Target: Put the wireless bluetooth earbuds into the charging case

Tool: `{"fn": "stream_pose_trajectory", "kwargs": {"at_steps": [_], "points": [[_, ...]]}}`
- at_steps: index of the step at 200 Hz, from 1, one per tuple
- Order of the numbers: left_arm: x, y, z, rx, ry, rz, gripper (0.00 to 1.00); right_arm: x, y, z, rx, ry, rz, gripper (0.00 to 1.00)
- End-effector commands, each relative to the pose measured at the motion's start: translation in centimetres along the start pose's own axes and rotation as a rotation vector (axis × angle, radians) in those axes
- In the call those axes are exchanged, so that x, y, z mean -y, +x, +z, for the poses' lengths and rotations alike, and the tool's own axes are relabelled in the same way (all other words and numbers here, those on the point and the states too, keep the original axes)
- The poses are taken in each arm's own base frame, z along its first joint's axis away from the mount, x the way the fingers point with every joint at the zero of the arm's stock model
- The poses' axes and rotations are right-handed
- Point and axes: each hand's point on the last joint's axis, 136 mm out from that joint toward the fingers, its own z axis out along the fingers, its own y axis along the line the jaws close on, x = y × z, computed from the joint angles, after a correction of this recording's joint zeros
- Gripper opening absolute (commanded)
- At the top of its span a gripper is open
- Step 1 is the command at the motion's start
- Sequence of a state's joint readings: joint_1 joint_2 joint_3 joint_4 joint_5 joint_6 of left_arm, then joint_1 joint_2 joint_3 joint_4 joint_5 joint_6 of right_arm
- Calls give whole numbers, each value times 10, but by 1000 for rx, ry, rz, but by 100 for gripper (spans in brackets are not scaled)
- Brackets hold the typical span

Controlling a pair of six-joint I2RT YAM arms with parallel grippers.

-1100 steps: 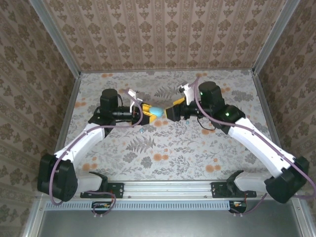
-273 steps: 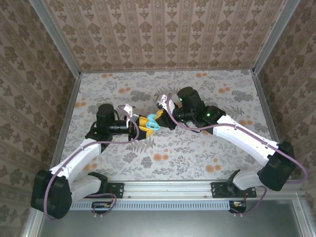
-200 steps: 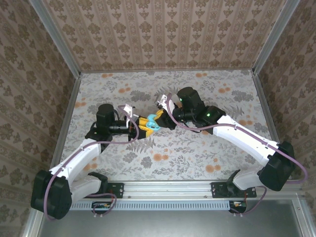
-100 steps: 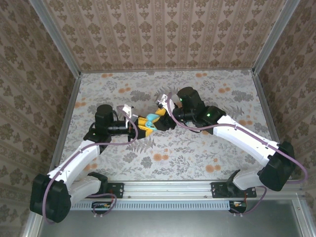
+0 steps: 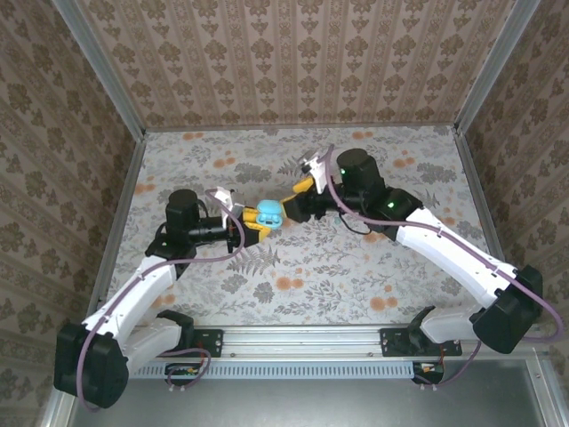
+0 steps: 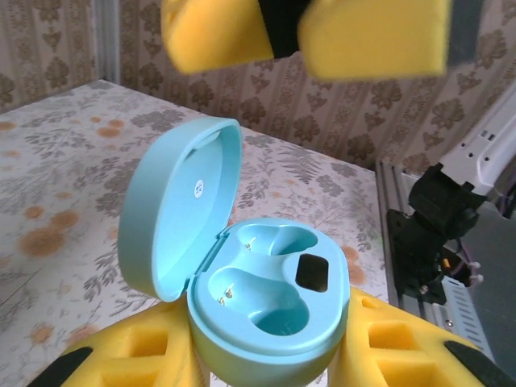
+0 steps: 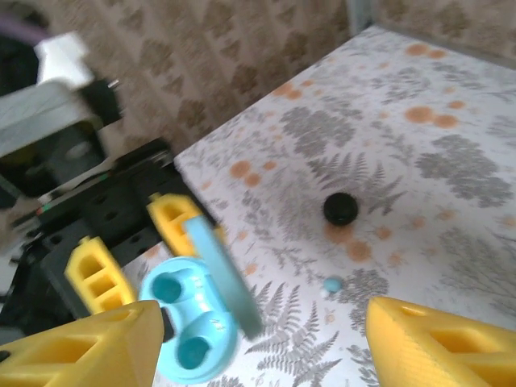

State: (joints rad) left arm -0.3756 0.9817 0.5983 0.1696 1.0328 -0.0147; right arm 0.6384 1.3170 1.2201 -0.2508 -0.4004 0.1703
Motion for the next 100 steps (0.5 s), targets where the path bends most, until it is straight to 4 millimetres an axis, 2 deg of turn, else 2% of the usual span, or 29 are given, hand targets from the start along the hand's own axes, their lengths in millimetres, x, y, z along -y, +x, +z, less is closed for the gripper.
{"fn": "stream_pose_trajectory", "kwargs": {"at_steps": [1,24,45,49,69,100], "points": [[-8,9,-9,-17,-80,-2,26,38,-12,-16,85,164,242,68],[-13,11,-18,-20,-147,-4,26,74,15,-13,34,308,397,67],[-13,13,-27,-27,-204,8,26,89,40,2,-46,365,492,65],[-13,13,-28,-27,-212,11,26,96,51,11,-83,377,516,65],[-9,13,-35,-25,-248,25,26,104,76,38,-172,379,597,61],[-4,9,-42,-10,-286,49,26,102,110,87,-344,381,646,55]]}}
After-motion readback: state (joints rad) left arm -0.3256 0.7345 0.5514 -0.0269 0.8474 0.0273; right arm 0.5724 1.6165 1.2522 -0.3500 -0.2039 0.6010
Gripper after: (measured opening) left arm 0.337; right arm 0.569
